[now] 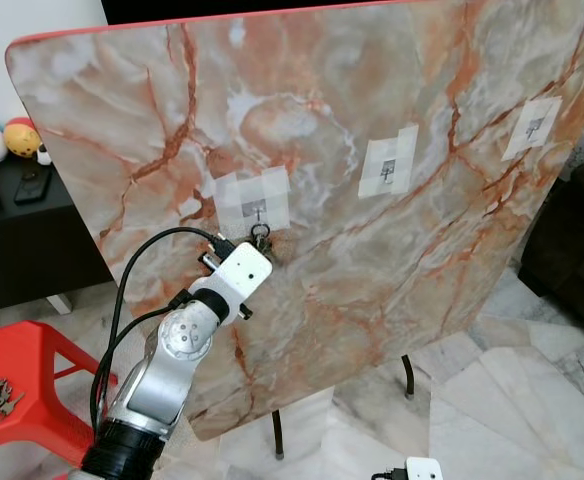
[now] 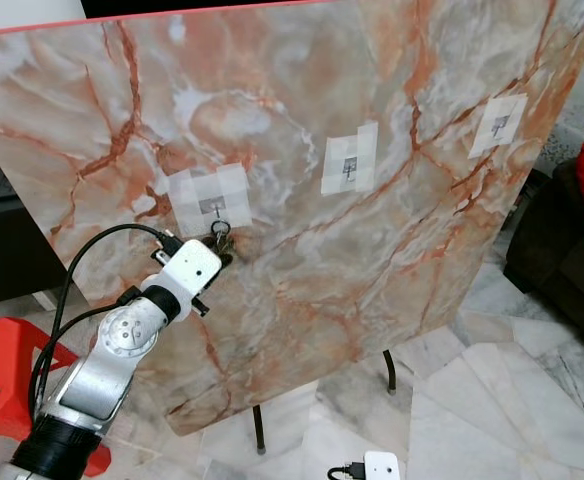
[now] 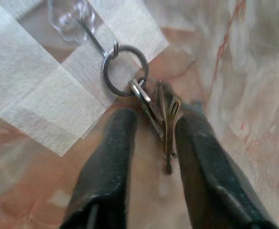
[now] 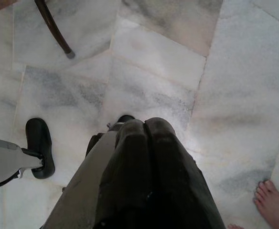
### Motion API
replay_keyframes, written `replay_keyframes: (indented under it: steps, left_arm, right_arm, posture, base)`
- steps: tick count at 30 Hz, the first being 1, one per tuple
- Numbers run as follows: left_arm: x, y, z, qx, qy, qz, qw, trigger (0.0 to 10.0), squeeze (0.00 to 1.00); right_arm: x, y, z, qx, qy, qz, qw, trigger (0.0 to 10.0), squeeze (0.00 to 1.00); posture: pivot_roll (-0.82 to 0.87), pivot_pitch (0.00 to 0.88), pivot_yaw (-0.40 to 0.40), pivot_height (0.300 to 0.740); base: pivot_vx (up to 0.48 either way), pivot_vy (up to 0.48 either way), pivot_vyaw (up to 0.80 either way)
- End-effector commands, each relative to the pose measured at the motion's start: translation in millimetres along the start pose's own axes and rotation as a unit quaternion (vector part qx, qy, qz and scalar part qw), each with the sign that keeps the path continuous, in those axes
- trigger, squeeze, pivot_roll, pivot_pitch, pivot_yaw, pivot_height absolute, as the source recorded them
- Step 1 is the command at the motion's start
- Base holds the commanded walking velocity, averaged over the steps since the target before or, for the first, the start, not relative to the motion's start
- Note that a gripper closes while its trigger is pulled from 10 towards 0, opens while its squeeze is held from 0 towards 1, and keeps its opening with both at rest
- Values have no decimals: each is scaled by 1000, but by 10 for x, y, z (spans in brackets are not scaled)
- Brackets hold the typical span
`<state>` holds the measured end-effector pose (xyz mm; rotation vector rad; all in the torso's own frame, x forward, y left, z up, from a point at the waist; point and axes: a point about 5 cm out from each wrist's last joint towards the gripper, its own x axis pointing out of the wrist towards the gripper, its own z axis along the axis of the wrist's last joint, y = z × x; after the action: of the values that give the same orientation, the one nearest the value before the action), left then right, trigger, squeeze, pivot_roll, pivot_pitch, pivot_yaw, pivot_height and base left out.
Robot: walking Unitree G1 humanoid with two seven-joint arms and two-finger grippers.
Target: Hang keys on a hook
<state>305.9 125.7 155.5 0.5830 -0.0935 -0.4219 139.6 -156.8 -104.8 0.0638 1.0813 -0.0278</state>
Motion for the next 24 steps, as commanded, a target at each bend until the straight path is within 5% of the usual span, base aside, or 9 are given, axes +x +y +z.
replay_keyframes:
  steps: [1,8,13,14,17,18,21,23,24]
  left_arm:
    - [-105,-11,25,-20,-22,-21,999,10000,1000]
    - [-369,-77,-210,-43,12,-60,997,10000,1000]
    - [-474,-30,-383,-84,39,-31,995,10000,1000]
    - [-512,10,-503,-123,53,0,991,10000,0]
    - [-600,24,-779,-187,93,43,977,10000,0]
    - [-684,-34,-1030,-223,142,53,963,10000,0]
    - [-814,-131,-1334,-239,210,54,947,10000,0]
    - [-945,-210,-1576,-275,263,75,922,10000,0]
    - [-1052,-285,-1741,-300,303,92,900,10000,0]
  right_arm:
    - [0,-6,5,5,-2,-3,1000,10000,0]
    - [-1,-13,2,5,-1,-4,1000,10000,0]
    - [-1,-18,2,5,0,-5,1000,10000,0]
    - [-1,-21,2,5,0,-6,1000,10000,0]
    - [0,-23,4,5,1,-7,1000,10000,0]
    - [0,-23,5,6,1,-7,1000,10000,0]
    - [1,-23,8,7,1,-9,1000,10000,0]
    - [1,-24,10,8,1,-10,1000,10000,0]
    - [1,-30,11,8,1,-12,1000,10000,0]
  posture:
    - [59,0,-45,740]
    - [63,0,-47,740]
    - [63,0,-50,740]
    - [66,0,-51,740]
    - [63,0,-50,740]
    - [63,0,-50,740]
    - [55,0,-47,740]
    - [52,0,-46,740]
    - [50,0,-50,740]
  base:
    - [0,0,0]
    - [0,0,0]
    - [0,0,0]
    - [0,0,0]
    - [0,0,0]
    - [0,0,0]
    - [0,0,0]
    - [0,0,0]
    - [0,0,0]
